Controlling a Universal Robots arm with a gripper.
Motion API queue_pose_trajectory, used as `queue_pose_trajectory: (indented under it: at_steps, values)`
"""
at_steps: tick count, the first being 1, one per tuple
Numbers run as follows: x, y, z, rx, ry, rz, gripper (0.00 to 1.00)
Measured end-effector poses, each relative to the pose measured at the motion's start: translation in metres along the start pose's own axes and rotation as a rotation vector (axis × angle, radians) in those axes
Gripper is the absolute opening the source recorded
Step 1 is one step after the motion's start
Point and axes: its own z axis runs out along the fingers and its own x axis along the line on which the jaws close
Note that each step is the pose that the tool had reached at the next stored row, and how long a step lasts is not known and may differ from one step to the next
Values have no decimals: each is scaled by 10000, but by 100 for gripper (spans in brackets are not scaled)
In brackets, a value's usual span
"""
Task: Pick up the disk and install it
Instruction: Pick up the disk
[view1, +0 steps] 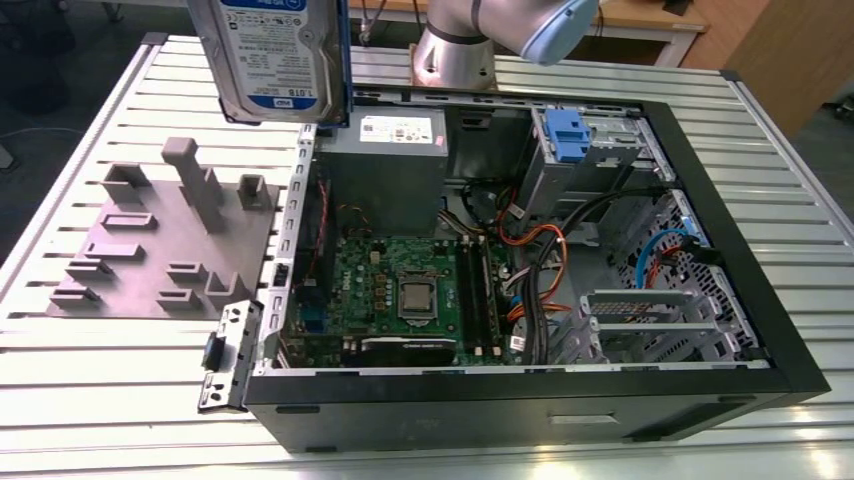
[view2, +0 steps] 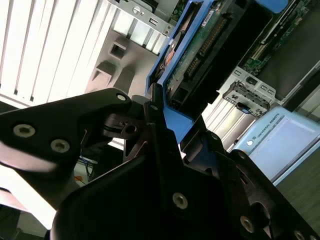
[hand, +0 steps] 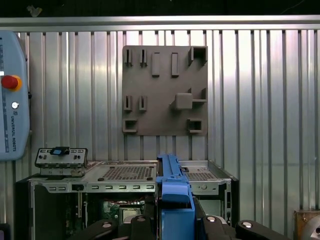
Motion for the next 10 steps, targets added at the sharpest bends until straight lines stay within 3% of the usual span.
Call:
queue_pose_trajectory:
  at_steps: [10]
  values:
    - [112,-3,-1,0,0,0,36]
